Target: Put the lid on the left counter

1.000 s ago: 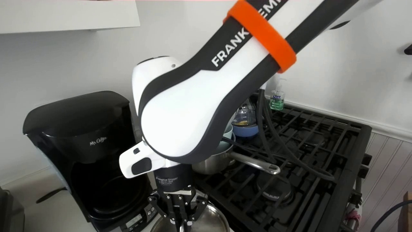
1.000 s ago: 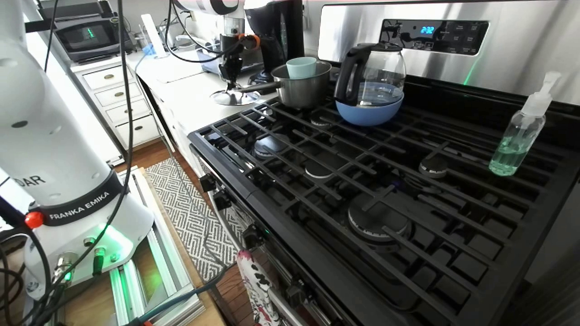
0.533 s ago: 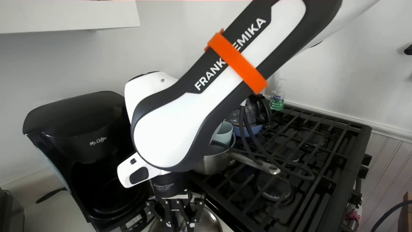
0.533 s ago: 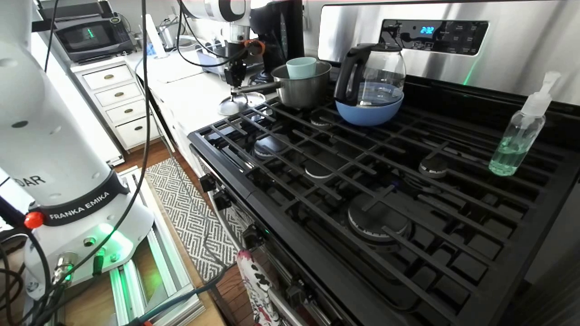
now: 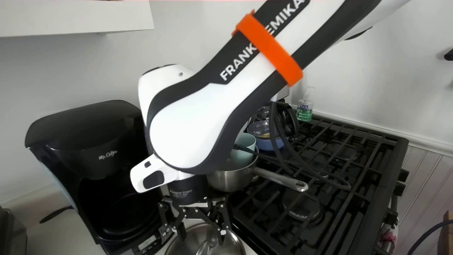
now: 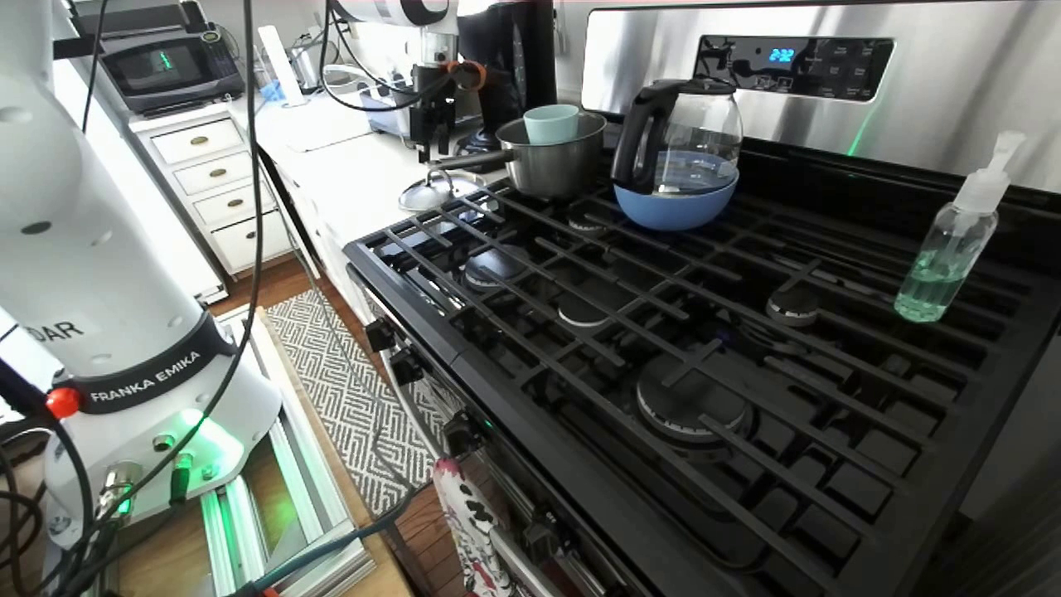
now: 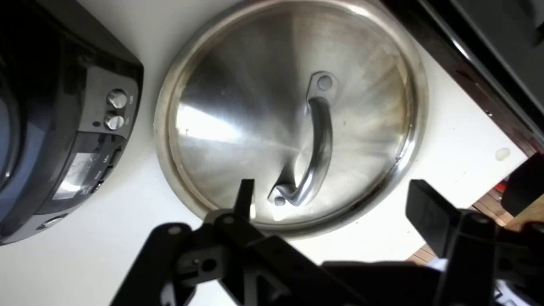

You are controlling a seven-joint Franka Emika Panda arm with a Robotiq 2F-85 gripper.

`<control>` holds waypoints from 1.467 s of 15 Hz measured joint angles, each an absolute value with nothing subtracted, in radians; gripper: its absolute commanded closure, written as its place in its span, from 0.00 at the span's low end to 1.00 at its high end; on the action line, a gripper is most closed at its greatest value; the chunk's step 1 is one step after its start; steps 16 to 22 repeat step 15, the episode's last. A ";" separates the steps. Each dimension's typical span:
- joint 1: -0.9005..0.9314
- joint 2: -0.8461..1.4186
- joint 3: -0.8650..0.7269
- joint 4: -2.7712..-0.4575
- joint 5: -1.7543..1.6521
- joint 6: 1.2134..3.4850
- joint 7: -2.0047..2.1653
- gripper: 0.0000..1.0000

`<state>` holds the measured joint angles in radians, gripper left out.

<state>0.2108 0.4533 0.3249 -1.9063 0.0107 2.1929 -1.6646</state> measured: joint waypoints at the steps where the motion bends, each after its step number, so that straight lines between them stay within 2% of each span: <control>1: 0.210 0.421 0.320 -1.948 0.006 2.233 -1.647 0.00; 6: 0.227 0.255 0.310 -2.217 -0.091 2.496 -1.463 0.00; 10: 0.237 0.103 0.336 -2.442 -0.022 2.663 -1.277 0.00; 15: 0.261 -0.133 0.342 -2.644 0.242 2.673 -1.200 0.00; 22: 0.261 -0.133 0.342 -2.644 0.242 2.673 -1.200 0.00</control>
